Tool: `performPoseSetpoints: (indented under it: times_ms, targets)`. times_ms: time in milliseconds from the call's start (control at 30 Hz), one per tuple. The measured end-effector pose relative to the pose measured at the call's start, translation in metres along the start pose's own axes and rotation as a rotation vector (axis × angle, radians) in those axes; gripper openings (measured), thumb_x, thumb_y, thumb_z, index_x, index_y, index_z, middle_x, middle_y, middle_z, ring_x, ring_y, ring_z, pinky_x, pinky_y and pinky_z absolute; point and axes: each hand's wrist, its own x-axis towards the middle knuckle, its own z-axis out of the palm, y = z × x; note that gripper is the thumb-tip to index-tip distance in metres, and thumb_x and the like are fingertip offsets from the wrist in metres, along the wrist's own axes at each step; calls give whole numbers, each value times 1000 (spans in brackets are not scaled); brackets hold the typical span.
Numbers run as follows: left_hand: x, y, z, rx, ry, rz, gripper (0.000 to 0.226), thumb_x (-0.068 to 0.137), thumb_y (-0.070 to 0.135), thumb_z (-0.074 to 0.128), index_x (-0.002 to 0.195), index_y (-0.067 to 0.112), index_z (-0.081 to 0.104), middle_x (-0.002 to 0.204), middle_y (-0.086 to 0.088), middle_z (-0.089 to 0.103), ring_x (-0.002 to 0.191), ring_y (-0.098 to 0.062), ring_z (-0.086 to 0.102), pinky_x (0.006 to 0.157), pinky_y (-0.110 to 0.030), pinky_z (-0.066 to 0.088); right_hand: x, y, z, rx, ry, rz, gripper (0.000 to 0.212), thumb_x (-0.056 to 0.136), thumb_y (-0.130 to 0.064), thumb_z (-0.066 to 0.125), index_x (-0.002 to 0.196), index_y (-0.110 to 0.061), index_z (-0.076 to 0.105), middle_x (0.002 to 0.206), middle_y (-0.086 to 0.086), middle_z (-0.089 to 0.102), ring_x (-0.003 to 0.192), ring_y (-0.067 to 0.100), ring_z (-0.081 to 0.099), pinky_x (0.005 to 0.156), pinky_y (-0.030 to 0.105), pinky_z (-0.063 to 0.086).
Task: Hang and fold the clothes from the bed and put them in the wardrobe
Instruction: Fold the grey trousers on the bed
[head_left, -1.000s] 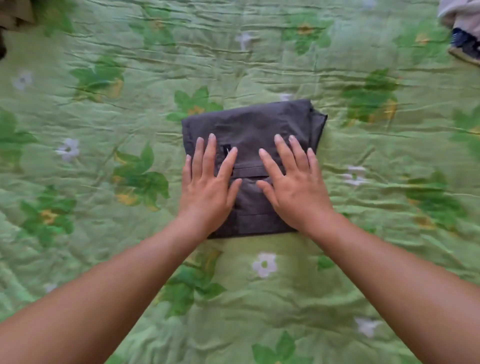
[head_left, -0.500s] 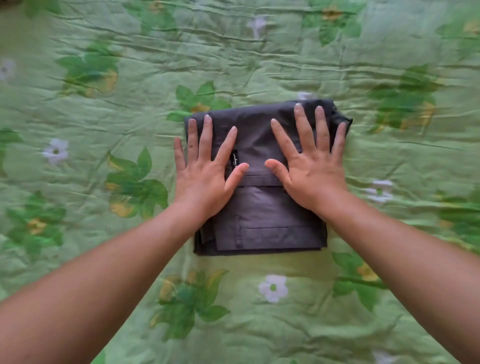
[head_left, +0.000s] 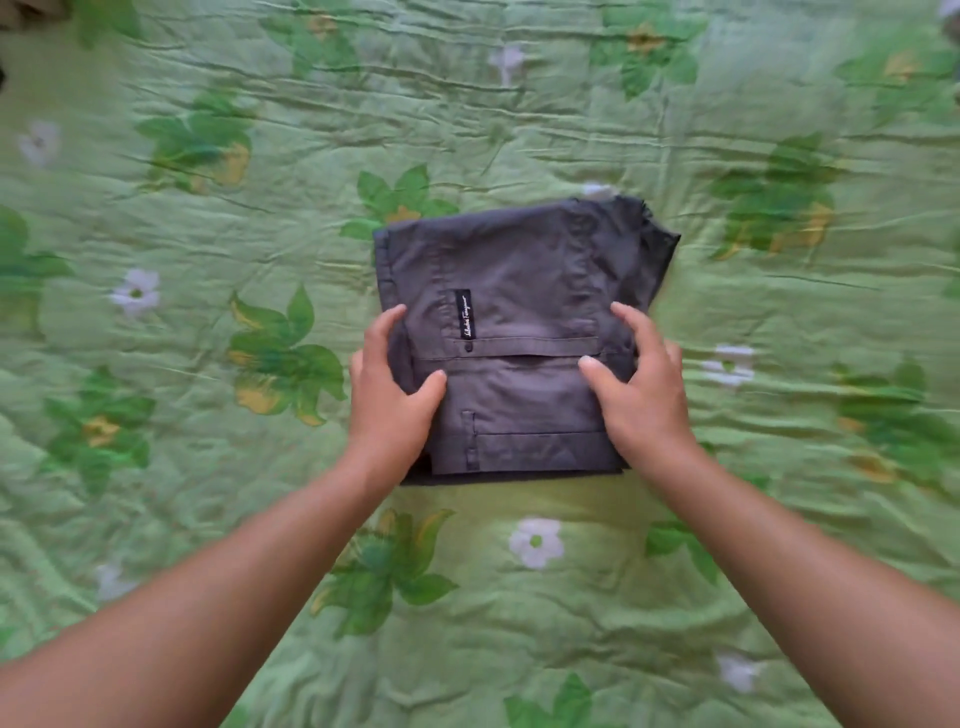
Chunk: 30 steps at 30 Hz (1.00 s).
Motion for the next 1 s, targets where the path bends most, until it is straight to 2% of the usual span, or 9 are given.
performPoseSetpoints:
  times_ms: [100, 167, 200, 267, 367, 467, 767, 900, 1000]
  targets:
    - [1, 15, -13, -35, -127, -27, 60, 82, -1, 73, 130, 29, 54, 127, 4, 63, 114, -11, 63, 108, -40, 47, 16, -21, -26, 297, -225, 153, 60, 85, 3, 72, 133, -26, 53, 126, 5, 63, 94, 15, 63, 78, 27, 56]
    - [2, 32, -23, 155, -189, 28, 57, 81, 2, 75, 129, 27, 57, 123, 4, 65, 112, -11, 63, 107, -33, 47, 14, -34, -42, 235, -403, 191, 62, 81, 7, 71, 128, -32, 58, 122, -1, 65, 76, 12, 59, 53, 24, 49]
    - [1, 44, -29, 275, -218, 58, 57, 80, 7, 76, 130, 26, 58, 124, 3, 65, 113, -13, 62, 105, -30, 46, 11, -43, -49, 152, -463, 166, 64, 79, 7, 71, 127, -34, 60, 121, -4, 64, 70, 12, 57, 49, 24, 45]
    - [-8, 74, -41, 472, -272, 103, 59, 79, 15, 78, 133, 26, 59, 126, 0, 65, 116, -18, 60, 100, -28, 45, -1, -66, -64, -19, -514, 70, 64, 78, 6, 68, 130, -30, 63, 122, -3, 64, 76, 13, 59, 55, 20, 48]
    - [-35, 120, -60, 640, -312, 146, 62, 78, 25, 78, 135, 29, 58, 126, -3, 64, 118, -23, 60, 99, -33, 47, -28, -108, -92, -378, -518, -92, 57, 80, -10, 68, 136, -19, 60, 132, 5, 60, 116, 19, 58, 92, 21, 44]
    - [-70, 170, -85, 752, -299, 207, 63, 77, 34, 77, 136, 34, 54, 123, -2, 63, 116, -25, 60, 95, -38, 50, -67, -152, -129, -572, -515, -152, 54, 84, -22, 65, 136, -15, 54, 130, 10, 53, 123, 28, 53, 100, 30, 42]
    - [-157, 335, -151, 876, -340, 400, 61, 79, 41, 75, 132, 36, 46, 123, 0, 65, 110, -26, 62, 86, -38, 53, -173, -291, -265, -637, -385, -158, 51, 82, -31, 69, 129, -16, 55, 124, 7, 52, 110, 26, 57, 92, 38, 51]
    - [-184, 394, -164, 945, -394, 539, 57, 78, 44, 75, 129, 34, 50, 120, -2, 67, 108, -28, 63, 85, -38, 54, -223, -324, -311, -519, -262, -77, 37, 77, -20, 72, 111, -9, 63, 99, 10, 66, 68, 26, 69, 56, 43, 59]
    - [-203, 429, -169, 964, -429, 680, 55, 78, 45, 76, 126, 30, 54, 117, -2, 68, 106, -28, 63, 80, -33, 51, -261, -334, -339, -455, -168, -22, 33, 74, -19, 73, 104, -8, 65, 89, 14, 69, 57, 28, 69, 46, 44, 57]
